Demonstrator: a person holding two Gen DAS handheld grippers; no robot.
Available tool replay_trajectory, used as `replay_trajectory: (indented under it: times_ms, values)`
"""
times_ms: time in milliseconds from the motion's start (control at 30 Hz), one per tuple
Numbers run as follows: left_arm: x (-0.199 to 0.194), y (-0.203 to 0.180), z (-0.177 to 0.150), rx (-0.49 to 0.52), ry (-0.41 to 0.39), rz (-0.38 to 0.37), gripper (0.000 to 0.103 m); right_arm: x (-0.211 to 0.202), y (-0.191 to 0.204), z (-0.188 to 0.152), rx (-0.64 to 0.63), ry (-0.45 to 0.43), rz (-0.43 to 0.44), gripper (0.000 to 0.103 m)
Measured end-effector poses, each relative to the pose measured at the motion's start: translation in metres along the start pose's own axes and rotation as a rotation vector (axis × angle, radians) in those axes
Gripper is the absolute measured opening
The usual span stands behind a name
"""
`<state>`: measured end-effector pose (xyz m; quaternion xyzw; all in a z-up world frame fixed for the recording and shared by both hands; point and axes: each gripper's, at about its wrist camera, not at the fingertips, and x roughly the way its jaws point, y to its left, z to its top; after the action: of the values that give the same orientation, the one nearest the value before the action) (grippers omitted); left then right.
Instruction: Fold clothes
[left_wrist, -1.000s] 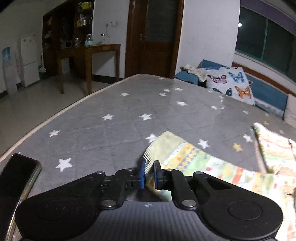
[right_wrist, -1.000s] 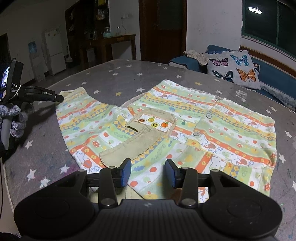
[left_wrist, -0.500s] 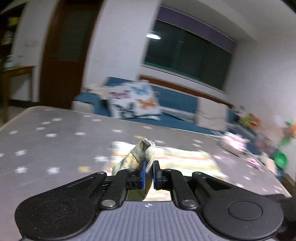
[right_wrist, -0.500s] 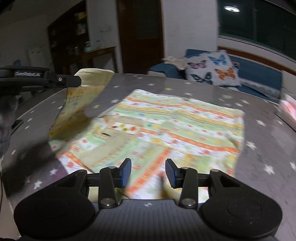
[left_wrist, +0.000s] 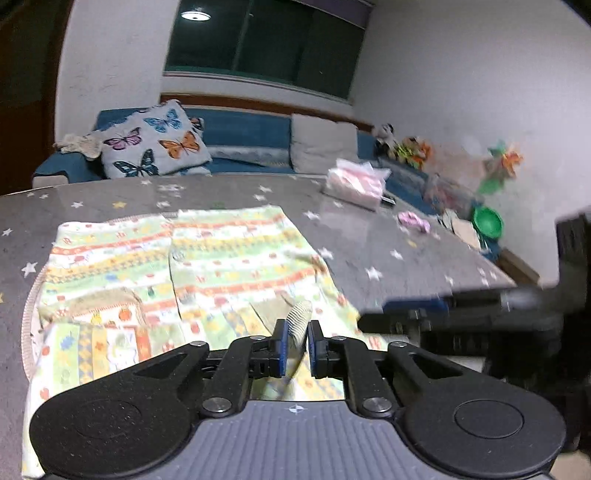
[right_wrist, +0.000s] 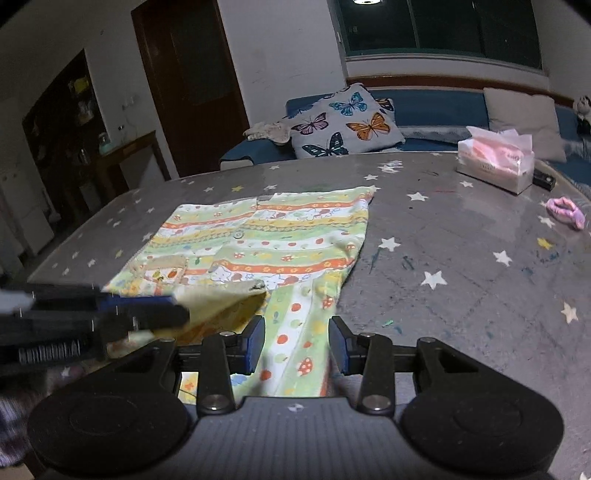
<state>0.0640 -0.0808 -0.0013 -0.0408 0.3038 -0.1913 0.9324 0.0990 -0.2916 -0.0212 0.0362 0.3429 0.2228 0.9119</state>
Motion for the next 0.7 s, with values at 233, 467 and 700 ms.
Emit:
replay_trajectory:
  times_ms: [233,467,700]
  values:
    - [-0.032,0.033,-0.007,0.027,-0.042,0.099,0.036,0.023,0.025,0.005,-0.040,0.033,0.062,0.035]
    - [-0.039,0.093,-0.017,-0.039,-0.007,0.293,0.033,0.050,0.040,0.005,-0.070,0.075,0.047,0.029]
    - [-0.039,0.127,-0.026,-0.089,0.052,0.385,0.032,0.053,0.045,0.003,-0.112,0.090,0.008,0.028]
